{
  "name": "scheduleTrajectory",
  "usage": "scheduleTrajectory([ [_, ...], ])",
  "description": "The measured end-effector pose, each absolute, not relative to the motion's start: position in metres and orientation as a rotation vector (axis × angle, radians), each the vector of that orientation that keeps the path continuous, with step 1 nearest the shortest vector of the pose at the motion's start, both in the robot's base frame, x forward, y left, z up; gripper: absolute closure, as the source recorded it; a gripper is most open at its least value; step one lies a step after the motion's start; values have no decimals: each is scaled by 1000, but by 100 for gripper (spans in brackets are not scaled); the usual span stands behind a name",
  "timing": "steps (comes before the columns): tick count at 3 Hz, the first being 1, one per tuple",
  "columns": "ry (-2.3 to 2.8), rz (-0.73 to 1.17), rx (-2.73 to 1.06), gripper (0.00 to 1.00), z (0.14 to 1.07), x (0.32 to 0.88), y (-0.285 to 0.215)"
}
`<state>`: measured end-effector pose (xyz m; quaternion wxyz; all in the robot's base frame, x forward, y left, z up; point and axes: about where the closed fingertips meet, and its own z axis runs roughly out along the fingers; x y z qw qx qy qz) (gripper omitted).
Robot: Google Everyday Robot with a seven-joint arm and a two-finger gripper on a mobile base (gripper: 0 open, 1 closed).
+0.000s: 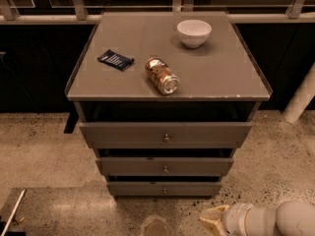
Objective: Open bottom drawer
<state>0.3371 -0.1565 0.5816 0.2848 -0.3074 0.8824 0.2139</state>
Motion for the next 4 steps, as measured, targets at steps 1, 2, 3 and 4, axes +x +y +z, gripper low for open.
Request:
scheduleTrajectory([
  [1, 2380, 618, -755, 100, 540, 340, -149],
  [2, 2382, 628, -744, 100, 534, 340, -149],
  [3, 2359, 633, -642, 100, 528, 338, -156],
  [4, 2275, 609, -493, 100, 507, 351, -172],
])
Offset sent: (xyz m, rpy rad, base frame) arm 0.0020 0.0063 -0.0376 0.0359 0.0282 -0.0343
